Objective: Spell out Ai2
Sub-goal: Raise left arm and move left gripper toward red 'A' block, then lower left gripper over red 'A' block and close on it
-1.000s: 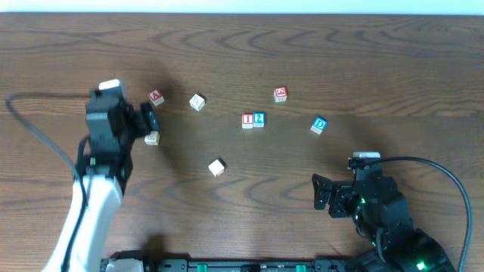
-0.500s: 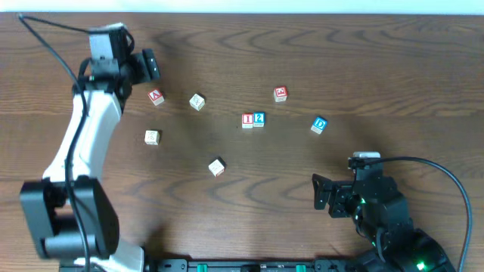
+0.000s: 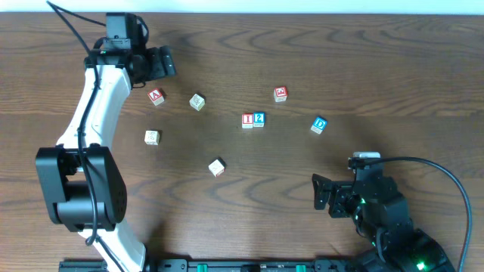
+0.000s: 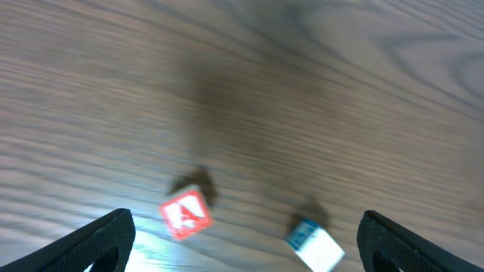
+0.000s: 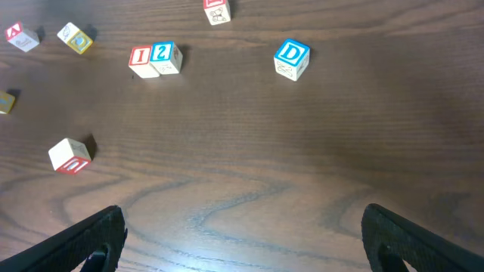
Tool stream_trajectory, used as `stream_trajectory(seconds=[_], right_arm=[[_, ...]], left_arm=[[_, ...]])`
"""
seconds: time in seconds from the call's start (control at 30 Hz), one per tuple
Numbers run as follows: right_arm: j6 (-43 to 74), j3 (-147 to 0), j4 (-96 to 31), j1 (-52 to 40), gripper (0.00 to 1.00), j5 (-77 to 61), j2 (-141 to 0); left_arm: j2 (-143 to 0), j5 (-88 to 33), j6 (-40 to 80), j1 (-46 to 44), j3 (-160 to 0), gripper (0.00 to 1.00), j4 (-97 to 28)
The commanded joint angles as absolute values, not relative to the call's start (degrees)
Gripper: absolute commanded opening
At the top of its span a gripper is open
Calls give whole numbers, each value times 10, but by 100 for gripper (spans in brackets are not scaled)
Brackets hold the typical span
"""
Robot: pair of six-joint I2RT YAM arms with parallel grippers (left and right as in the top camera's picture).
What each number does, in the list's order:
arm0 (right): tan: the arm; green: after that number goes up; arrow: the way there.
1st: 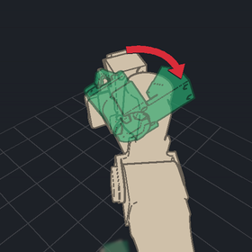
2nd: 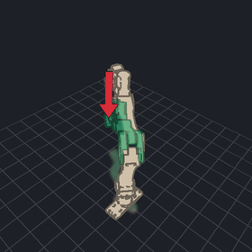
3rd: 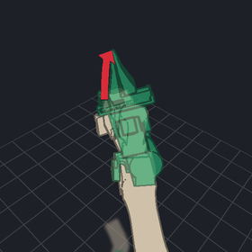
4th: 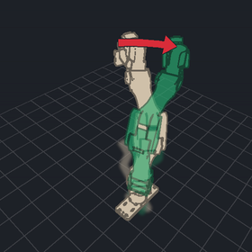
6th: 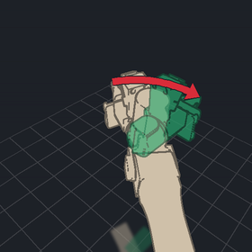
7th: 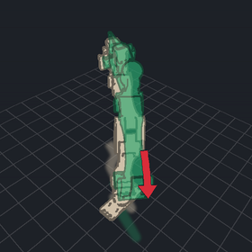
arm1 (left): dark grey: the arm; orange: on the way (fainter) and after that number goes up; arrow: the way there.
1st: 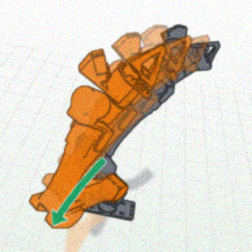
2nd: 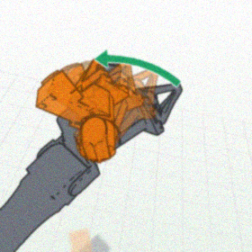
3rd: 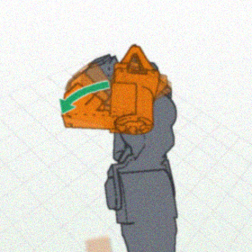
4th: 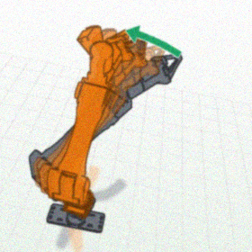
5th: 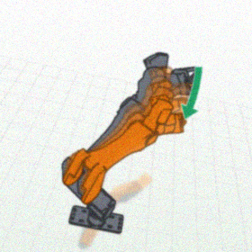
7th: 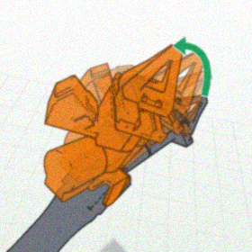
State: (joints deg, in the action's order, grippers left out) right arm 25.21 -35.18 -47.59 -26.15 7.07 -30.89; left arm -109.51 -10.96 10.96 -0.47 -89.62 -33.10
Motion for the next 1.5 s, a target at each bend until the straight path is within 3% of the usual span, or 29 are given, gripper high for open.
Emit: stream_trajectory(seconds=[0.0,0.4,0.53,0.67,0.93,1.17,1.47], right_arm=[[257,-351,-476,-259,99,70,-308],[257,-351,-476,-259,99,70,-308],[257,-351,-476,-259,99,70,-308],[257,-351,-476,-259,99,70,-308],[257,-351,-476,-259,99,70,-308],[257,-351,-476,-259,99,70,-308],[257,-351,-476,-259,99,70,-308]], left_arm=[[-1096,-150,119,-9,-911,95,-337],[-1096,-189,204,-16,-911,95,-301],[-1099,-141,229,-22,-911,95,-305],[-1100,-38,328,-26,-911,96,-341],[-1100,78,390,-39,-924,97,-423],[-1121,81,425,-39,-973,100,-447],[-1237,49,429,-34,-1118,100,-570]])
